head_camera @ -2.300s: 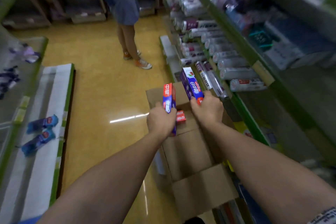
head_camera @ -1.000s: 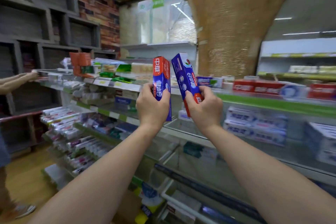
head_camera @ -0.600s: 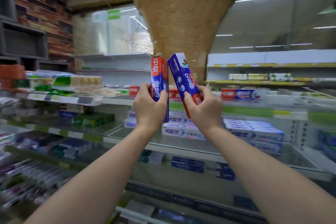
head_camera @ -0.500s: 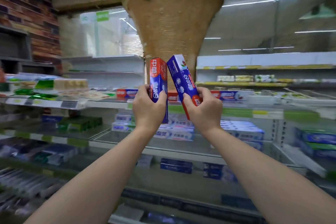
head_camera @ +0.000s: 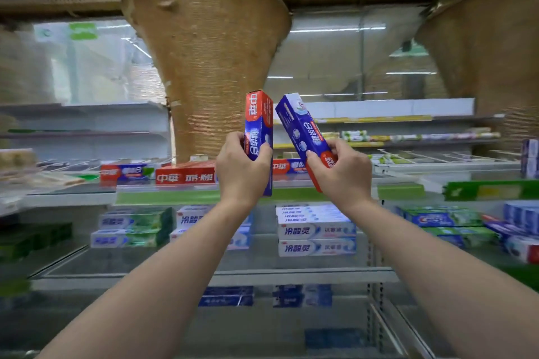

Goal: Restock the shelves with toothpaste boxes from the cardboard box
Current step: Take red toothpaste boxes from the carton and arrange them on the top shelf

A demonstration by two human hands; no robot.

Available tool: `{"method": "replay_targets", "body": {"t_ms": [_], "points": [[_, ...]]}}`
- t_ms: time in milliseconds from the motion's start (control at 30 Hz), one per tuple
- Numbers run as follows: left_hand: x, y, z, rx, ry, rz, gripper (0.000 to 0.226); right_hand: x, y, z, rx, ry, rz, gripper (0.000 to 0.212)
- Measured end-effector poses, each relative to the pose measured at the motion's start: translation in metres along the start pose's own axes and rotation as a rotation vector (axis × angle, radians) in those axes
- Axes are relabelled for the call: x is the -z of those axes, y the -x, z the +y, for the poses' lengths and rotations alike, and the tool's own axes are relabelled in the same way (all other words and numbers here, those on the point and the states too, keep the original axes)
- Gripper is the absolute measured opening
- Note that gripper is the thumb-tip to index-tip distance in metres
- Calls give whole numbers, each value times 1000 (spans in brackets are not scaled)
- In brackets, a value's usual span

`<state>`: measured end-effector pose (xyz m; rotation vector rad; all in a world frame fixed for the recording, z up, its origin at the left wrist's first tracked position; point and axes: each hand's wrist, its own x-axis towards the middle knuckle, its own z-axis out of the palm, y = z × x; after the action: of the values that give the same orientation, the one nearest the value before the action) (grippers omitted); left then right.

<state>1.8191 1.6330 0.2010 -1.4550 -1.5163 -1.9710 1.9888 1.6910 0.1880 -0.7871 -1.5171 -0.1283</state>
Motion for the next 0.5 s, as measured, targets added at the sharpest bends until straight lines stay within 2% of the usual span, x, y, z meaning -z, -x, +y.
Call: {"method": "replay_targets", "body": {"t_ms": [67, 167, 267, 500], "points": [[-11, -13, -4, -14, 5, -13, 30, -1, -21, 10, -29, 120, -64, 39], [-24, -34, -12, -18, 31, -25, 28, -7, -54, 22, -48, 382, -259, 40], [-32, -52, -26, -19, 46, -33, 30, -17, -75, 33, -48, 528, -453, 42], [-47, -87, -49, -26, 43, -31, 29, -43, -91, 61, -40, 474, -673, 45]]}}
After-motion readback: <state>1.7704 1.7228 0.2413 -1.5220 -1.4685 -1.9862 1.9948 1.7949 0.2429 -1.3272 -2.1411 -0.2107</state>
